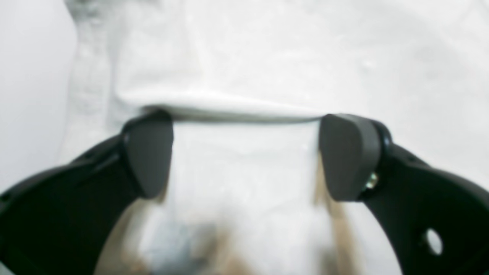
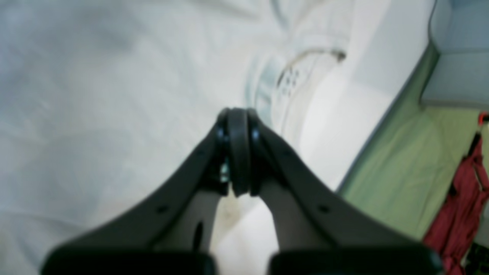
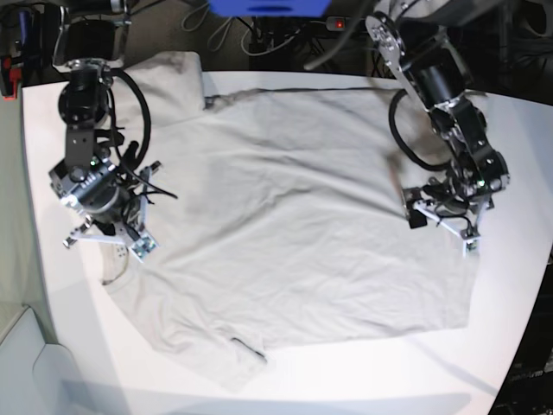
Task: Layout the t-shirt on the table in an organized manner, then fold the t-shirt properly
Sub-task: 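Move the left gripper to the shirt's side edge and pinch it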
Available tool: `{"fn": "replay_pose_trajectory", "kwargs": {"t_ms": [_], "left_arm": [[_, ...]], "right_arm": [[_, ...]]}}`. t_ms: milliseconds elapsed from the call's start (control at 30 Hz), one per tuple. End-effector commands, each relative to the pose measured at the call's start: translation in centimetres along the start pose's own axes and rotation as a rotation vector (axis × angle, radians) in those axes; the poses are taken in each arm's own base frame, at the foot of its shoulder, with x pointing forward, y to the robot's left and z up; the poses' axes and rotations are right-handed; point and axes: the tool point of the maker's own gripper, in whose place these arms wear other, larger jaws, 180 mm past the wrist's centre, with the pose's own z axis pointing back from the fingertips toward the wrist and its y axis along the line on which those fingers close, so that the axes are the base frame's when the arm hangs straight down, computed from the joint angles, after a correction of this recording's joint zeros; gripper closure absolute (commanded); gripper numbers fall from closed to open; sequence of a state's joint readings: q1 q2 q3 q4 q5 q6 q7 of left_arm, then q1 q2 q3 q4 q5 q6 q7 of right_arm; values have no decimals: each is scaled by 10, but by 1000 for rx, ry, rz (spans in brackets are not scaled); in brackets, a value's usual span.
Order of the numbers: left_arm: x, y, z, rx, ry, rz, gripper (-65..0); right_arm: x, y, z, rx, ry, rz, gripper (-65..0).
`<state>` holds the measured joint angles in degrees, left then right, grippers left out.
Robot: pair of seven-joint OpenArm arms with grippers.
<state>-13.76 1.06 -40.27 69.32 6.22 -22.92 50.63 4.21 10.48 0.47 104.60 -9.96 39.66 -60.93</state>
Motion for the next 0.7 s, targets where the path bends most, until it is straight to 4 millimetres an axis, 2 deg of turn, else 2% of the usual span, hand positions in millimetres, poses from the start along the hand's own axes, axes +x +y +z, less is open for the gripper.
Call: {"fn": "replay_pose_trajectory", "kwargs": {"t_ms": [0,100,167,233,300,367,433,533,600,667], "left_arm": [[-44,-4,-5,-4,184,7,-596],[-9,-6,-1,-4,126,-1,-596],[16,-5,10,8,87,-3,-596],[39,2,30,42,37,-11,-597],[64,9,59,90,-42,-23,-597],[79,15,85,133,-90,-38,-598],[81,21,106,172,-101,-45,-598],[67,30,127,226,-69,-58,-598],[50,36,133,256,-52,-73,-598],[19,37,130,265,15,-116,-598]], "right_arm": [[13,-10,5,-24,-47,7,0],[12,-10,5,-24,-46,8,0],[12,-10,5,-24,-46,8,0],[12,-11,5,-25,-45,7,0],[10,-10,5,-22,-40,6,0],[7,-6,4,-14,-34,9,0],[8,-5,4,-13,-35,9,0],[9,-4,4,-11,-37,7,0],[9,-4,4,-10,-38,6,0],[9,-4,4,-10,-38,6,0]]}}
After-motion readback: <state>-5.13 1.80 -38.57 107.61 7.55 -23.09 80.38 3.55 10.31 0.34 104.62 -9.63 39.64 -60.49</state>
